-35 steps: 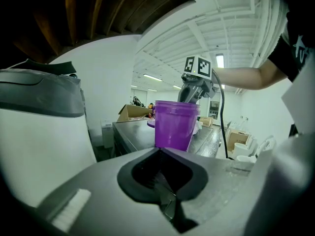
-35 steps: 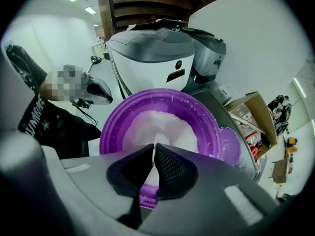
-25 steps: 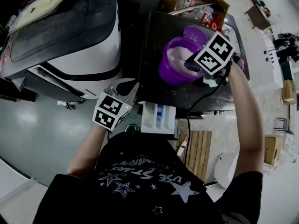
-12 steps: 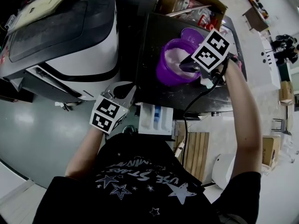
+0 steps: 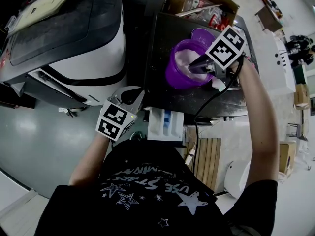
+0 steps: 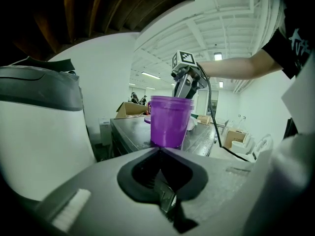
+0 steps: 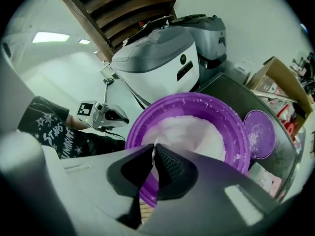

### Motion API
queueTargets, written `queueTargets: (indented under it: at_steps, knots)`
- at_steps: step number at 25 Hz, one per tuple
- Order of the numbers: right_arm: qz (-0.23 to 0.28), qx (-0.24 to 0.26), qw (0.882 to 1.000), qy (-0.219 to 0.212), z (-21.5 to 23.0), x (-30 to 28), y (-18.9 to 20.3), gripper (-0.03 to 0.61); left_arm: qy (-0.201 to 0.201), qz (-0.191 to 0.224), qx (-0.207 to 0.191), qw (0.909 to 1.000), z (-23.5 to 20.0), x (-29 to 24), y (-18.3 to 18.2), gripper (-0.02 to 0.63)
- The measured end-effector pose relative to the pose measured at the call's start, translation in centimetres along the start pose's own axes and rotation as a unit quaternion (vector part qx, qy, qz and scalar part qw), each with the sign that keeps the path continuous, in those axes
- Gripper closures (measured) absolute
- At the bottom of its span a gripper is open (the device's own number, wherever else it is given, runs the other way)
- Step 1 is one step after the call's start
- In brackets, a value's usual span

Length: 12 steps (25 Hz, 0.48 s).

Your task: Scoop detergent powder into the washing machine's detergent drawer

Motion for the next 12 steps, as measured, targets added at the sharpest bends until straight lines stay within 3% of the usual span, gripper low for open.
queueTargets:
  at_steps: [12]
  knots:
    - [0.028,-0.035,0.998,-0.043,-0.13,0.72,0.0,0.541,-0.008,-0.005,0.001,1.0,-0.31,0.53,0.16,0.614]
Point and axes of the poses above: the fingertips, and each gripper's own axes: x backward along the fingers, z to its right, y out of its underside, the point moved 4 cm from there along x, backward along the fingers, and after that the axes turned 5 degrees about -x, right-handed, at the moved point
